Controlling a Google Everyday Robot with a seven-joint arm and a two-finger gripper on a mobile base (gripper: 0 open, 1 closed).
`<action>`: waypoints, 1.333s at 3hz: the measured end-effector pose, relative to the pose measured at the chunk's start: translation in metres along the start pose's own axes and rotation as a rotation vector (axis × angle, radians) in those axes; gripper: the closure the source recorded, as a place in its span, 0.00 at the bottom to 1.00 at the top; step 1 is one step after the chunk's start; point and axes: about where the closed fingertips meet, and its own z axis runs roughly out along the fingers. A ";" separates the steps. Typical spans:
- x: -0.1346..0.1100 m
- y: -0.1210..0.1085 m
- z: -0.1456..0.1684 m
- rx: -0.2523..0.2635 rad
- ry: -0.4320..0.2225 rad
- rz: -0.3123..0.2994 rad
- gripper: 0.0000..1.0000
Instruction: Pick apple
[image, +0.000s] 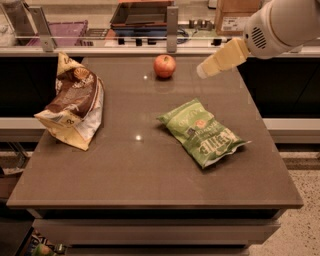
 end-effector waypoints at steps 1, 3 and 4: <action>0.000 0.000 0.000 -0.001 0.000 -0.002 0.00; -0.027 -0.006 0.032 0.005 -0.085 0.010 0.00; -0.045 -0.006 0.054 -0.004 -0.128 0.011 0.00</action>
Offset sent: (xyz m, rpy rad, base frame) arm 0.0353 0.0055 0.0003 0.0518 -0.0719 0.0041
